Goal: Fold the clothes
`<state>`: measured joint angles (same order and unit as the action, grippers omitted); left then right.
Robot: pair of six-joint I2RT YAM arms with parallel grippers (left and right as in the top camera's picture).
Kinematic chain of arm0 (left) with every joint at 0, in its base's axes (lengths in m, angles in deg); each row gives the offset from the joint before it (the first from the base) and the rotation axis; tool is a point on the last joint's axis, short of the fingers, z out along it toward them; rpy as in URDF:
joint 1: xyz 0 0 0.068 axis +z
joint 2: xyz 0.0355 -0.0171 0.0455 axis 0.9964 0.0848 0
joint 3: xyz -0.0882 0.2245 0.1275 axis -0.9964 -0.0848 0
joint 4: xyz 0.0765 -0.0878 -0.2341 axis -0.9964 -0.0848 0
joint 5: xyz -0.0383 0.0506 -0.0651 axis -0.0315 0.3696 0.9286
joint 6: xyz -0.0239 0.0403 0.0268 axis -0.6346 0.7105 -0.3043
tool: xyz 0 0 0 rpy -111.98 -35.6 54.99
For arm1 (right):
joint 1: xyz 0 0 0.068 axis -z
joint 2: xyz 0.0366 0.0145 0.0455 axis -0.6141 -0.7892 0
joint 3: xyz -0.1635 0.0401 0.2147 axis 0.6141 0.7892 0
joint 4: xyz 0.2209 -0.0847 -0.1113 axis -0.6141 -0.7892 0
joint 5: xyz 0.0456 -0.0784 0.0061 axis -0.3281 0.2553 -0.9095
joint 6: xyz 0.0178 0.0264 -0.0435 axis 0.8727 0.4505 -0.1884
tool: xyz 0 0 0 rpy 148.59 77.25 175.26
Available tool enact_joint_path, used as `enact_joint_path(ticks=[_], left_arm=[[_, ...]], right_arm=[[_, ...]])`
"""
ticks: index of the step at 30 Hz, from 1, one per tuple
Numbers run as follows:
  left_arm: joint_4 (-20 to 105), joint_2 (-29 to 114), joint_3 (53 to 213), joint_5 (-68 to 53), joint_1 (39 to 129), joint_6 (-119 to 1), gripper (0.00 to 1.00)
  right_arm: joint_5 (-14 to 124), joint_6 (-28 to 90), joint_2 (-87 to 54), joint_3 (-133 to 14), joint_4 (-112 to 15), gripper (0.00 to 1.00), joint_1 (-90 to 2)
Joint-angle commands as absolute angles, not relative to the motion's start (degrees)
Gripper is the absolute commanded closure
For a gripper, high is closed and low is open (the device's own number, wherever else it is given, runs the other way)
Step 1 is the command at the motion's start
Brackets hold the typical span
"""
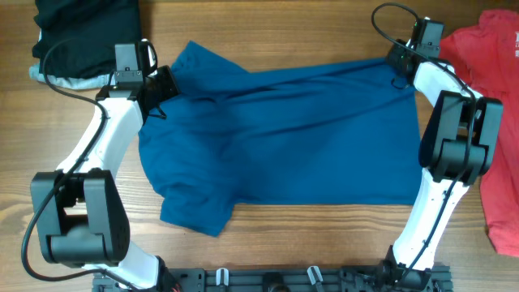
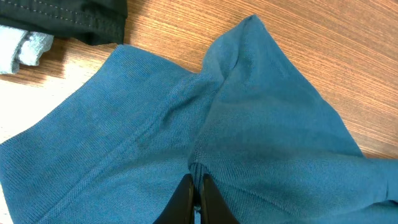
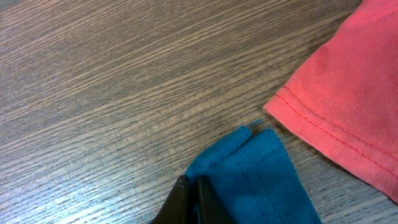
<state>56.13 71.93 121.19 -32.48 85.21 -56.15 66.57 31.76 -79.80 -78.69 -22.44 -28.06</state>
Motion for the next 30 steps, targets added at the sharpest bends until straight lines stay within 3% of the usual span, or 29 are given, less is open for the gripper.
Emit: enact_joint_path(ticks=[1, 10, 14, 22, 30], left_arm=[[56.13, 70.55, 121.69, -33.07, 85.67, -56.66, 0.96], [57.99, 70.14, 121.71, -33.0, 85.67, -58.1, 0.96], [52.81, 66.51, 121.71, -33.07, 85.67, -58.64, 0.96], [38.8, 61.44, 121.71, -39.75, 85.98, -61.73, 0.96], [30.53, 61.44, 121.71, -39.51, 93.25, -63.54, 0.96]], right_arm=[[66.72, 34.28, -82.71, -78.43, -23.53, 0.96, -28.72], [68.32, 35.11, -72.35, -78.58, -28.23, 0.96, -28.72], [71.62, 36.0, -69.22, -78.58, -34.24, 0.96, -28.72], [73.63, 50.25, -68.26, -78.58, -50.16, 0.96, -28.7], [73.87, 53.38, -61.64, -78.58, -59.75, 0.96, -28.72]])
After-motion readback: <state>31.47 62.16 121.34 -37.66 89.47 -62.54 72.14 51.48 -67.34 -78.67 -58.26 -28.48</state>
